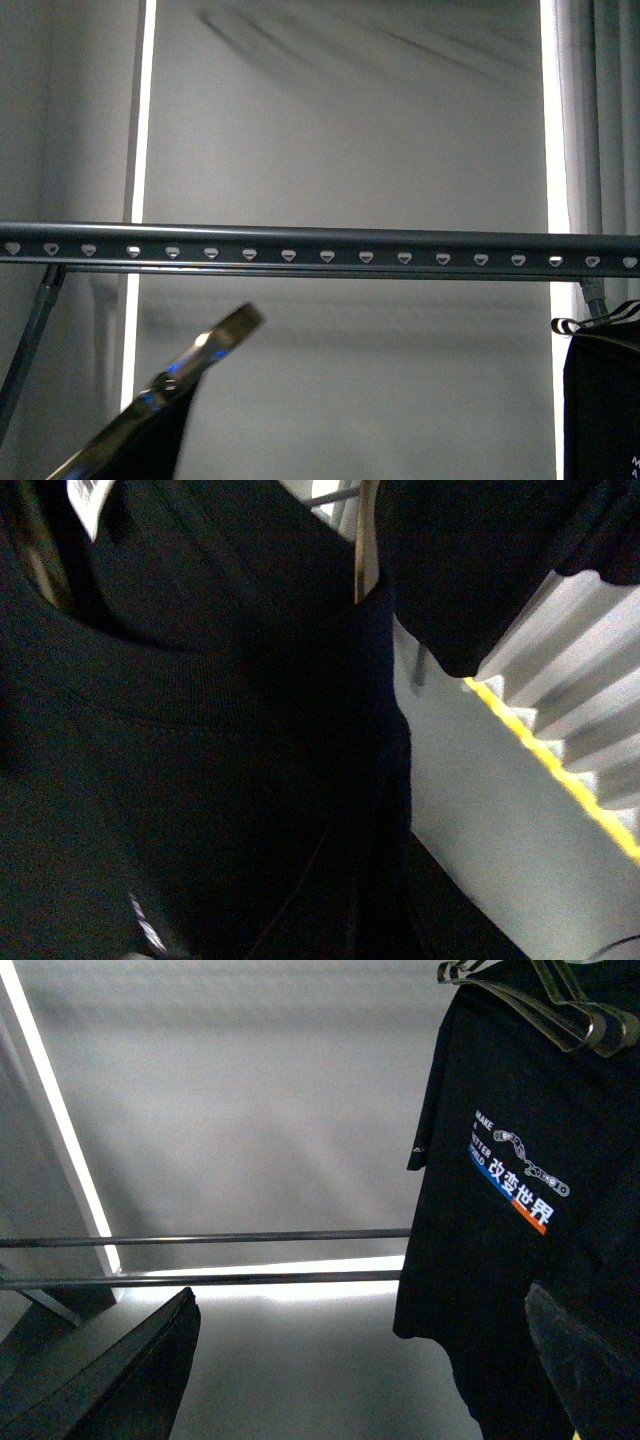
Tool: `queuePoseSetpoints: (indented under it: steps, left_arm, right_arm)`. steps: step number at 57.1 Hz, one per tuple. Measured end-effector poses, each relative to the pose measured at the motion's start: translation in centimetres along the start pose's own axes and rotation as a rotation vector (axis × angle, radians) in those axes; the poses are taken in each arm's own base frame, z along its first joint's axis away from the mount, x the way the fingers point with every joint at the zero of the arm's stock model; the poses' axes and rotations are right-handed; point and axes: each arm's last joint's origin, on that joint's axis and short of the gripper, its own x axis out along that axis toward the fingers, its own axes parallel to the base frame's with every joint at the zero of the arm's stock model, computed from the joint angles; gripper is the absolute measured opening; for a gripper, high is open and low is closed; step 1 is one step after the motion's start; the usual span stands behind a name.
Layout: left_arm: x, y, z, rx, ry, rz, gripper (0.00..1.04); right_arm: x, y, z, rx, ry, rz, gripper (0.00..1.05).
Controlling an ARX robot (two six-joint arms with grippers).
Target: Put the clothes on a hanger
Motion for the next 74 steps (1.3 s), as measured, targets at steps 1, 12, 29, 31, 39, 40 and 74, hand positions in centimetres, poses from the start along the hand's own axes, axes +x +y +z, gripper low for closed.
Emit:
queuePoseSetpoints:
  steps: [1,12,29,31,39,40,74]
  left_arm:
    - [0.0,0.0,0.2,0.026,-0.007,0.0,0.05]
    - [1.2,0.5,4.1,0.745,-0.158,0.075,0.05]
    - [6.4,1.6,8.9,1.665,-0.142,0.067,0.05]
    - [7.0,1.3,9.3,1.724,-0.155,0.049,0.05]
    - [8.9,0.4,11.0,1.866,-0.211,0.022,0.05]
    - [9.0,0.3,11.3,1.872,-0.217,0.023,0.05]
    - [9.4,-0.2,12.1,1.898,-0.267,0.043,0.05]
  right_arm:
    - [0.0,0.0,0.0,0.0,0.0,0.0,0.97]
    - [0.0,0.0,0.0,0.0,0.0,-0.002,0.97]
    - [0.0,0.0,0.0,0.0,0.0,-0.001,0.97]
    - [0.0,0.0,0.0,0.0,0.0,-0.001,0.97]
    - [0.0,0.0,0.0,0.0,0.0,-0.002,0.97]
    - [0.0,0.0,0.0,0.0,0.0,-0.001,0.97]
    - [2.2,-4.2,8.1,-0.433,-0.24,0.368,0.97]
